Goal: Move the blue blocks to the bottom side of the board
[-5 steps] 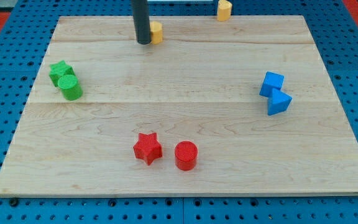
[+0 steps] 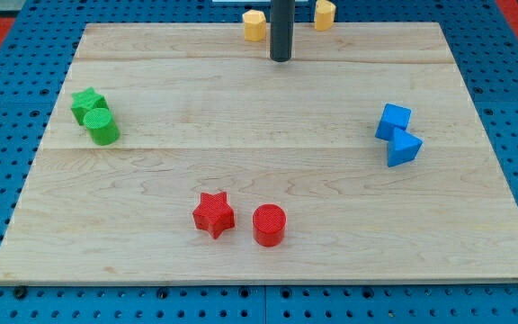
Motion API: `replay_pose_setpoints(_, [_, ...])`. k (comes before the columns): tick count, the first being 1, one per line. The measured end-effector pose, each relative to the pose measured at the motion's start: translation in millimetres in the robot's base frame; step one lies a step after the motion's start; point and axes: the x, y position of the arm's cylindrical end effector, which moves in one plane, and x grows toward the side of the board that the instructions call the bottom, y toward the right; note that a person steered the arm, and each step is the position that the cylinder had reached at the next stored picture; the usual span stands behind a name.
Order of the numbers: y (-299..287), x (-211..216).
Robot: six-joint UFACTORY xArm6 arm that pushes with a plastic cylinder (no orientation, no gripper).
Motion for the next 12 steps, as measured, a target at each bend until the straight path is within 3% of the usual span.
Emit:
replay_pose_setpoints(3, [8.9, 0.5])
replay_pose_setpoints(4, [93.3, 22.9])
replay_pose_setpoints(5, [150.8, 83.8])
replay_pose_setpoints(7, [158.4, 179.0])
replay_pose_setpoints(8, [180.4, 199.8])
replay_pose_setpoints(9, [154.8, 173.5])
replay_pose_setpoints(10, [159.3, 166.1])
replay_pose_setpoints(11, [174.1, 194.5])
replay_pose_setpoints(12, [160.8, 168.8])
